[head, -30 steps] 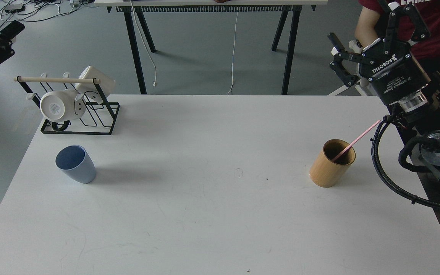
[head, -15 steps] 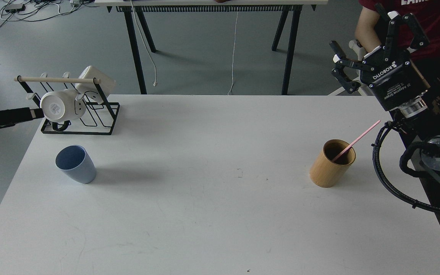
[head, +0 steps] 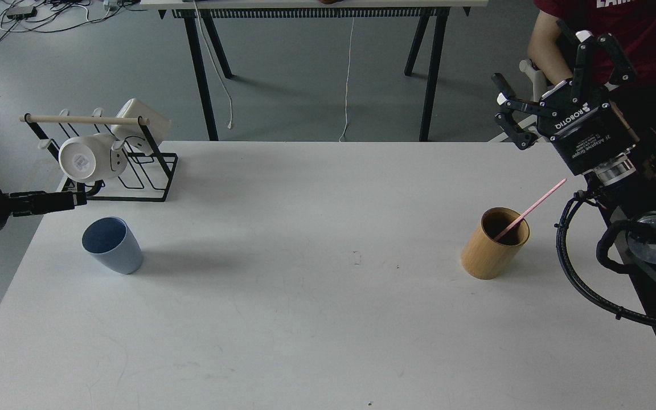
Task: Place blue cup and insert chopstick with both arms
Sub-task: 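Reach the left gripper down to the blue cup and grasp it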
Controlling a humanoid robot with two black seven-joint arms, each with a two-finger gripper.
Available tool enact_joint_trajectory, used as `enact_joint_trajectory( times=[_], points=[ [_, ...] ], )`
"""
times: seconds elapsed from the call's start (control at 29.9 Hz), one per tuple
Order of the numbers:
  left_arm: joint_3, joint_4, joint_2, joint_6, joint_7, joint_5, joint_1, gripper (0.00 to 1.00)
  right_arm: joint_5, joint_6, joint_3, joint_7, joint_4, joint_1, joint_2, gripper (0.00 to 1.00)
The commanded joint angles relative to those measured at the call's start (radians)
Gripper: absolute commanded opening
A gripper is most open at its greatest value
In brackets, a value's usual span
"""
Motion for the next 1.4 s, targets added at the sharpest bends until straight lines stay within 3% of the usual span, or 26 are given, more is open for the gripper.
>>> enact_joint_trajectory(
  times=[0.0, 0.53, 1.1, 1.17, 1.37],
  points=[
    [0.008, 0.033, -0.036, 0.002, 0.0, 0.01, 0.002, 1.0, 0.0, 0.0, 0.0, 0.0, 0.0, -0.006, -0.001, 0.97],
    [0.084, 0.17, -0.135, 0.049, 0.0, 0.009, 0.005, 0.99, 0.0, 0.0, 0.0, 0.0, -0.011, -0.009, 0.001, 0.97],
    [0.084, 0.171, -0.151, 0.051, 0.0, -0.001, 0.052, 0.97, 0.0, 0.0, 0.0, 0.0, -0.018, -0.014, 0.001, 0.97],
    [0.083, 0.171, -0.155, 0.052, 0.0, -0.002, 0.052, 0.95, 0.0, 0.0, 0.0, 0.0, -0.018, -0.014, 0.001, 0.97],
    [0.084, 0.171, -0.161, 0.106, 0.0, -0.001, 0.052, 0.77, 0.0, 0.0, -0.001, 0.0, -0.018, -0.014, 0.001, 0.97]
  ],
)
